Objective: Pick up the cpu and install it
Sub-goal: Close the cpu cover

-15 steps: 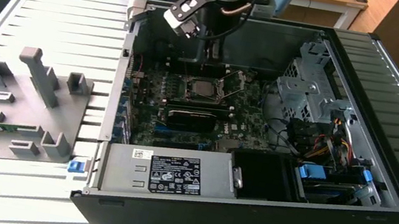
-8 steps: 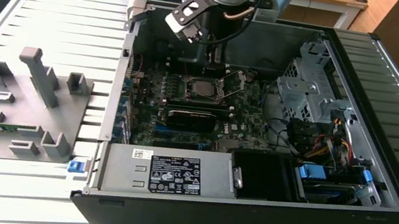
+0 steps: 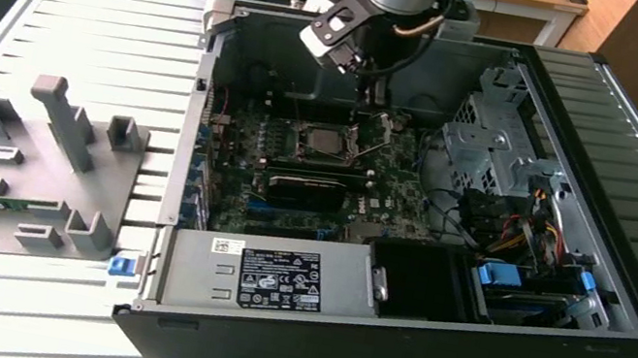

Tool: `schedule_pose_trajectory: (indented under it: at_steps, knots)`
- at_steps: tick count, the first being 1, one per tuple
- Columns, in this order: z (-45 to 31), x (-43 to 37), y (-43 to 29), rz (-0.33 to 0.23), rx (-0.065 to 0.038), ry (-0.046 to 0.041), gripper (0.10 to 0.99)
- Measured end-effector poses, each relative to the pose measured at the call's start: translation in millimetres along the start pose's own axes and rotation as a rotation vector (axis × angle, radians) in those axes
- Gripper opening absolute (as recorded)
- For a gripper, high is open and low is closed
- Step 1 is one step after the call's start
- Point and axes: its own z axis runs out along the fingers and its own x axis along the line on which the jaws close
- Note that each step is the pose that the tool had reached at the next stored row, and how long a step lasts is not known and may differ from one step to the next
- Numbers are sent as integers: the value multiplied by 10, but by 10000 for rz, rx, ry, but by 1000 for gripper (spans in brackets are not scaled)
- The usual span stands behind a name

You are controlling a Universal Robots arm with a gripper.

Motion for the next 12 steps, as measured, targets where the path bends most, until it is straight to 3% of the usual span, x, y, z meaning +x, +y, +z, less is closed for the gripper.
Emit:
schedule_pose_trajectory:
  at_steps: [3,12]
  knots:
    - [10,2,58,-189,12,54,106]
    - [45,80,228,-294,49,15,106]
